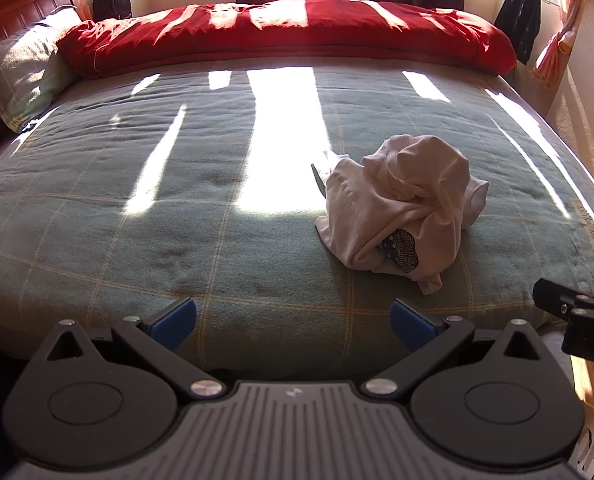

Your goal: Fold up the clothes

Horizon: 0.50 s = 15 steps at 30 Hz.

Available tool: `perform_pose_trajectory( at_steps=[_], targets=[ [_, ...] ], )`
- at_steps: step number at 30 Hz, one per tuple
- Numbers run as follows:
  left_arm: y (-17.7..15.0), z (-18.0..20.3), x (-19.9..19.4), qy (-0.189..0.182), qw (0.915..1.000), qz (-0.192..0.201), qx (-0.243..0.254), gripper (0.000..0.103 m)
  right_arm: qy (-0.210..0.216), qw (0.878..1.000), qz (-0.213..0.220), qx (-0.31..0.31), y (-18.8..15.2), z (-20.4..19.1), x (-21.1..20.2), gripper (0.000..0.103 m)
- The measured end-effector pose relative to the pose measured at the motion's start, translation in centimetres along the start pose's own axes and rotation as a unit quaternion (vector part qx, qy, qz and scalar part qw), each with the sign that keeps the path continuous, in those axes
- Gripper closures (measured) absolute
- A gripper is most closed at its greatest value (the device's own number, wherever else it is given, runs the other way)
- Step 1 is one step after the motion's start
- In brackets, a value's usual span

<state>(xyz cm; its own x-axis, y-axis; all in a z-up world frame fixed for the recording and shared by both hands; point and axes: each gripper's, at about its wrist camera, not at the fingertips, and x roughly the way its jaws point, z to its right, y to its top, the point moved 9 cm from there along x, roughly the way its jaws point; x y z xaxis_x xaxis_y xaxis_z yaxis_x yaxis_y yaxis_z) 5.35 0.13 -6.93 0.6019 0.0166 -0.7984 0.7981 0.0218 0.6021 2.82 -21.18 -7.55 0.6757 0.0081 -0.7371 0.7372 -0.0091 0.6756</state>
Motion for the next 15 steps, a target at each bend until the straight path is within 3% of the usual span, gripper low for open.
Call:
perform_pose_trajectory(
  at_steps=[15],
  targets=[
    [-0.3,-1.0,0.6,-0.014,0.9995,-0.008,-0.027,0.0,0.003,1.0,0.008,0.007,0.5,0.2,-0.3,0.0]
  ],
)
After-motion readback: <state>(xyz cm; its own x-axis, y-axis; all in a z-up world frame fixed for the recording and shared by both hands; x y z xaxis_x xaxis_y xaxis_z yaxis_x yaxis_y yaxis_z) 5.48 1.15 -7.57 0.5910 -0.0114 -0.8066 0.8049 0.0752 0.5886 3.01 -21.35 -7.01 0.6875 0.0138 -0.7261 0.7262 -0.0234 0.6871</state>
